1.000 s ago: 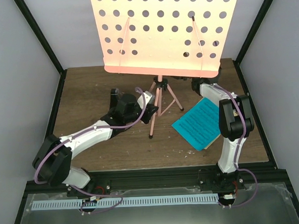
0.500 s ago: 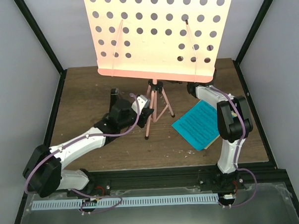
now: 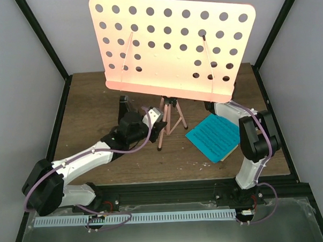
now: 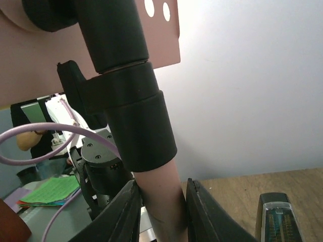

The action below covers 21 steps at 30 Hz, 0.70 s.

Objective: Pack up the instrument practice props

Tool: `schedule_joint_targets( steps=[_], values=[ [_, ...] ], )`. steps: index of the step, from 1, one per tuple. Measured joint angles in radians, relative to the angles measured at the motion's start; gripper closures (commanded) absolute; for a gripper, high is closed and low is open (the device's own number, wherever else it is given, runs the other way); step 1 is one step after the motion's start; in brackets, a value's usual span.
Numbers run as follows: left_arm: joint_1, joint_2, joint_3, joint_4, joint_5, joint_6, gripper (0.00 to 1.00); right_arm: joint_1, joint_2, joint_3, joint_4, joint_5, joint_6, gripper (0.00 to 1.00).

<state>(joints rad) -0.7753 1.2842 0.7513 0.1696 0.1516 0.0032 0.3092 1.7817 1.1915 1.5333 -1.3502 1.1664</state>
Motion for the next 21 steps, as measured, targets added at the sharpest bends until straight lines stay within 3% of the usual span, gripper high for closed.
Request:
schedule_joint_targets(
  steps=[5,11,21],
  values=[
    [0.001,-0.015,-0.013,0.0,0.029,0.005,1.0,0.002,-0.013,-0.029,-0.003,-0.016,-0.036,0.63],
    [0.006,-0.031,-0.023,-0.011,0.069,-0.01,1.0,-0.011,0.046,-0.053,0.006,-0.068,0.065,0.49],
    [0.009,-0.031,-0.022,-0.016,0.108,-0.026,1.0,-0.019,0.073,0.055,0.006,-0.105,0.125,0.36]
  ],
)
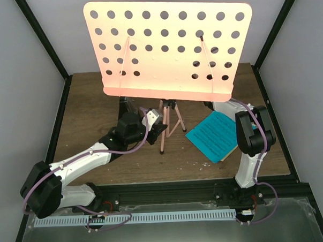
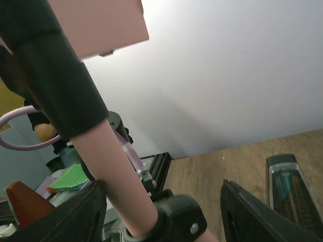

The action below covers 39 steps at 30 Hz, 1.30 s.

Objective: Pack up the instrument practice props

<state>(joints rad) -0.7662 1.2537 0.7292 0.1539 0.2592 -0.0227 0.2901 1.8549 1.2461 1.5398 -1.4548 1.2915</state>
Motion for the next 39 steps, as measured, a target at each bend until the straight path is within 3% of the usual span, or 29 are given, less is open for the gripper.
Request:
schedule_joint_targets(
  steps=[2,5,19,27,33,39],
  values=[
    [0.0,0.0,0.0,0.0,0.002,0.0,1.0,0.0,0.003,0.037,0.0,-0.004,0.003,0.25],
    [0.001,0.0,0.0,0.0,0.002,-0.002,1.0,0.001,0.013,0.083,0.0,-0.011,0.031,0.18],
    [0.0,0.003,0.009,-0.013,0.013,-0.015,1.0,0.021,0.034,0.132,0.0,-0.056,0.122,0.2],
    [0.012,0.003,0.034,-0.063,0.039,-0.014,1.0,0.038,0.034,0.163,0.0,-0.071,0.14,0.44],
    [0.027,0.004,0.049,-0.086,0.053,-0.01,1.0,0.05,0.034,0.162,0.0,-0.087,0.153,0.49],
    [0.035,0.012,0.063,-0.1,0.06,0.0,1.0,0.061,0.028,0.12,0.001,-0.092,0.152,0.7]
  ],
)
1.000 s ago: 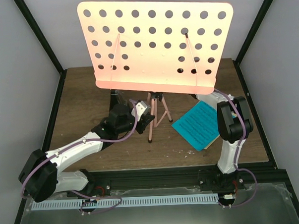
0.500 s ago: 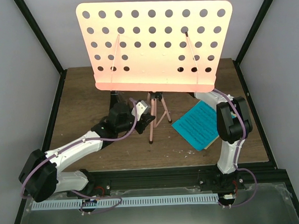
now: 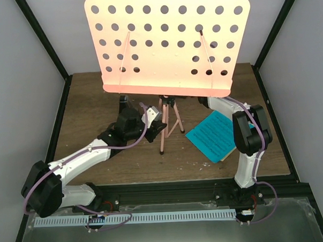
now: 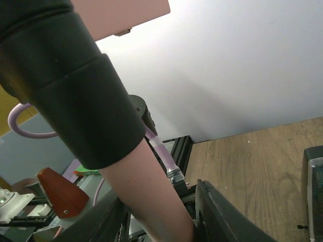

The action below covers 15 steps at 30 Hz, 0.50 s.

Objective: Pack up the instrument practice props

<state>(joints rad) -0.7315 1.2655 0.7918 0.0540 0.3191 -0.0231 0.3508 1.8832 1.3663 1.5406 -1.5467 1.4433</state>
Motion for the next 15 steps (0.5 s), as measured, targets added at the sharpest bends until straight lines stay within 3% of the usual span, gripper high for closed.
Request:
schedule_joint_targets(
  steps=[7,15],
  values=[
    [-0.002,0.004,0.015,0.001,0.012,0.0,1.0,-0.008,-0.014,-0.013,0.002,-0.001,-0.08,0.99],
    [-0.014,0.0,0.035,-0.026,0.014,0.014,1.0,-0.011,-0.056,-0.074,0.0,0.002,-0.158,0.99]
  ],
)
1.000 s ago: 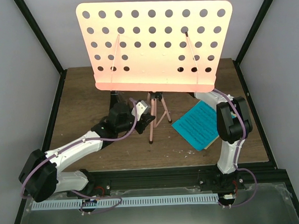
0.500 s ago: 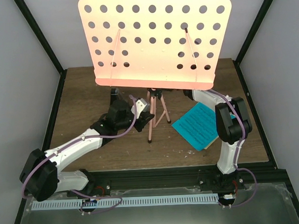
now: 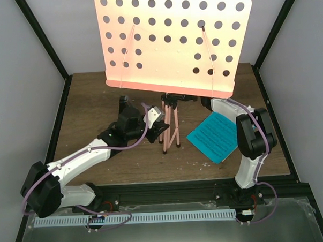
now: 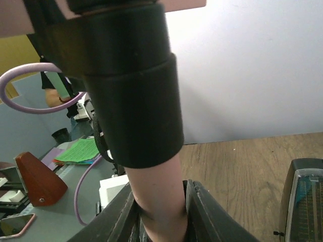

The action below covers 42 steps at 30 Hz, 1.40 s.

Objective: Pack up the instrument practice props

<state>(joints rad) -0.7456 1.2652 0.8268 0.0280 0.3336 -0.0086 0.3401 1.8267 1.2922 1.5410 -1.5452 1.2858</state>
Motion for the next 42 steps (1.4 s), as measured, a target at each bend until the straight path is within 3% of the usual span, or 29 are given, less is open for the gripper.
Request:
schedule_joint_targets(
  steps=[6,8,12,14,16,25,35,42],
  values=[
    [-0.012,-0.029,0.004,-0.002,0.032,0.006,0.97,-0.002,-0.082,-0.061,-0.057,0.013,-0.199,0.99],
    [-0.021,-0.039,0.002,0.0,0.031,0.008,0.81,0.0,-0.126,-0.086,-0.133,0.025,-0.267,0.99],
    [-0.021,-0.058,-0.036,0.052,0.004,0.009,0.4,0.001,-0.218,-0.17,-0.278,0.053,-0.471,0.99],
    [-0.015,-0.076,-0.064,0.096,-0.021,-0.011,0.26,0.01,-0.263,-0.216,-0.368,0.06,-0.588,0.99],
    [-0.013,-0.096,-0.097,0.135,-0.042,-0.036,0.02,0.021,-0.298,-0.246,-0.458,0.07,-0.684,0.99],
    [-0.021,-0.052,-0.14,0.303,-0.121,-0.135,0.0,0.04,-0.369,-0.302,-0.697,0.198,-0.875,0.99],
    [-0.034,0.112,-0.137,0.489,-0.129,-0.227,0.0,0.04,-0.381,-0.315,-0.772,0.349,-0.897,0.99],
    [-0.037,0.177,-0.103,0.52,-0.156,-0.242,0.0,0.04,-0.406,-0.336,-0.795,0.399,-0.909,0.99]
  ],
)
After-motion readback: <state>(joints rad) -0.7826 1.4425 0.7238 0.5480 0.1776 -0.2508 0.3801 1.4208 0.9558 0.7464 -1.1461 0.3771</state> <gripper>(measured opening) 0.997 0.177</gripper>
